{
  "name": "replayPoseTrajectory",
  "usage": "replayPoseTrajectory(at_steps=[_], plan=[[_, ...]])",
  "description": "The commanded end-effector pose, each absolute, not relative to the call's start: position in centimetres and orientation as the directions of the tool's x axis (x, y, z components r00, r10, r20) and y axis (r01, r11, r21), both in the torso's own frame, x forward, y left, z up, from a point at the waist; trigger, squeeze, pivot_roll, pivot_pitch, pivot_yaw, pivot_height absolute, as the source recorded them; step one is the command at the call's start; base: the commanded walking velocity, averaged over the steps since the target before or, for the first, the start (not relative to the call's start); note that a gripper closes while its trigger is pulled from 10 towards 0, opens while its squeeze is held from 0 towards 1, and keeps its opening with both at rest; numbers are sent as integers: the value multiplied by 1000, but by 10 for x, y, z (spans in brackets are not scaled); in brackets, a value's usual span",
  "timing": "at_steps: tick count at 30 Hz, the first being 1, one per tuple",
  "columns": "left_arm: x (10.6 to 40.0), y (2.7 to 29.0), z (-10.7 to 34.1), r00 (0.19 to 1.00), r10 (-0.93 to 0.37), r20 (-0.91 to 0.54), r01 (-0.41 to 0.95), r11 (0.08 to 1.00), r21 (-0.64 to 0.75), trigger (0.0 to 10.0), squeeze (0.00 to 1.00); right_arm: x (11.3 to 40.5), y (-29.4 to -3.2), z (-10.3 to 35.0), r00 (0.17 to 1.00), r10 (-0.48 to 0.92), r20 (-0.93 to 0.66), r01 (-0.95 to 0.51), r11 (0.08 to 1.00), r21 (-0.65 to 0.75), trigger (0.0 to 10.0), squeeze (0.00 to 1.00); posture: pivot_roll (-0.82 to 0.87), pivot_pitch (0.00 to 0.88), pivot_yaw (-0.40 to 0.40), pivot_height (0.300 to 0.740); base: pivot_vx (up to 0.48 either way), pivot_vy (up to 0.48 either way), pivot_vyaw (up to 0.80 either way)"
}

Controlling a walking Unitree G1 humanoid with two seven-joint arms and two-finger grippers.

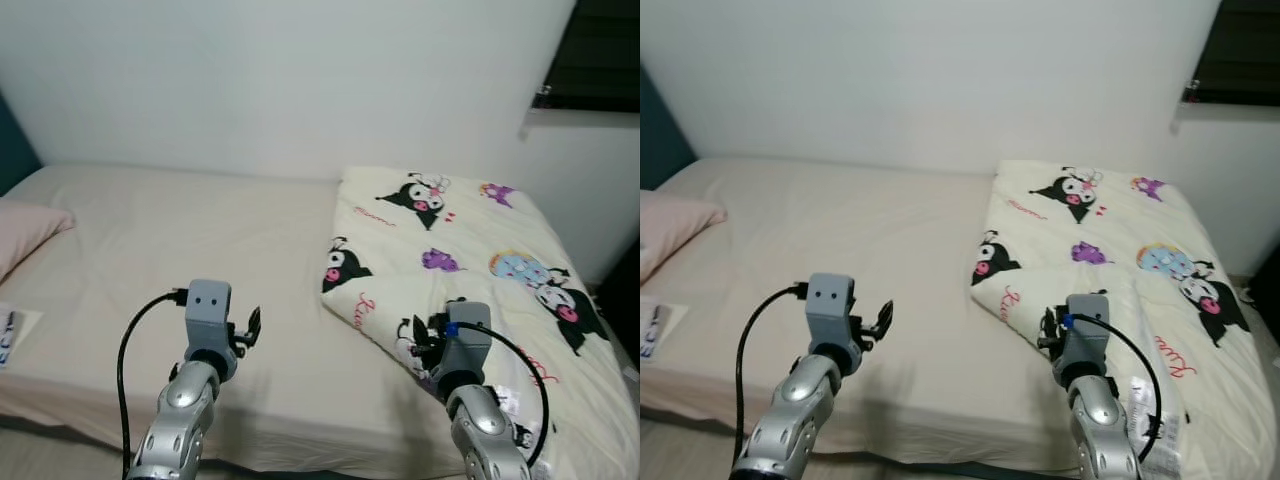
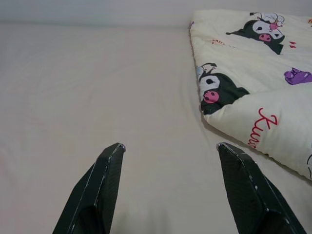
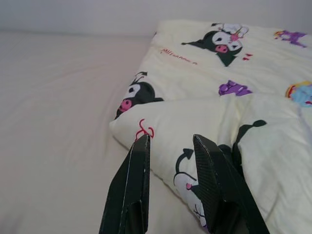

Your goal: Clean up the room

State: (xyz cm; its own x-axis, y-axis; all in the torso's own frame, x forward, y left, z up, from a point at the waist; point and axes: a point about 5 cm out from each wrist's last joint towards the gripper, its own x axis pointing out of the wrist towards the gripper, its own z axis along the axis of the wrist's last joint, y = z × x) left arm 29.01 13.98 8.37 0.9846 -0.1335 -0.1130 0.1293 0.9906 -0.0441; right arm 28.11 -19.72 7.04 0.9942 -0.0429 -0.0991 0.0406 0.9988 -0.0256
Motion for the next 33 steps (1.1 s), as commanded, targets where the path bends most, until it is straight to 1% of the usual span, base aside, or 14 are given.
replayPoseTrajectory(at_steps=[1, 18, 22, 28, 33], plan=[[290, 138, 84, 982, -148, -116, 144, 989, -37, 10000, 0, 280, -204, 68, 991, -70, -112, 66, 997, -45, 10000, 0, -10, 0, 23, 710, 0, 0, 0], [291, 134, 85, 979, -174, -109, 172, 985, -25, 10000, 0, 283, -225, 67, 976, -163, -145, 155, 986, -67, 10000, 0, -14, 5, 20, 710, 0, 0, 0], [290, 135, 84, 978, -173, -113, 172, 985, -24, 10000, 0, 283, -228, 68, 973, -177, -145, 171, 984, -56, 10000, 0, -12, 6, 19, 695, 0, 0, 0], [291, 136, 84, 978, -168, -123, 169, 986, -4, 10000, 0, 284, -230, 70, 974, -180, -134, 174, 983, -60, 10000, 0, -12, 10, 23, 660, 0, 0, 0], [292, 136, 84, 978, -171, -124, 173, 985, 9, 10000, 0, 283, -229, 70, 976, -173, -131, 166, 984, -65, 10000, 0, -11, 13, 24, 645, 0, 0, 0]])
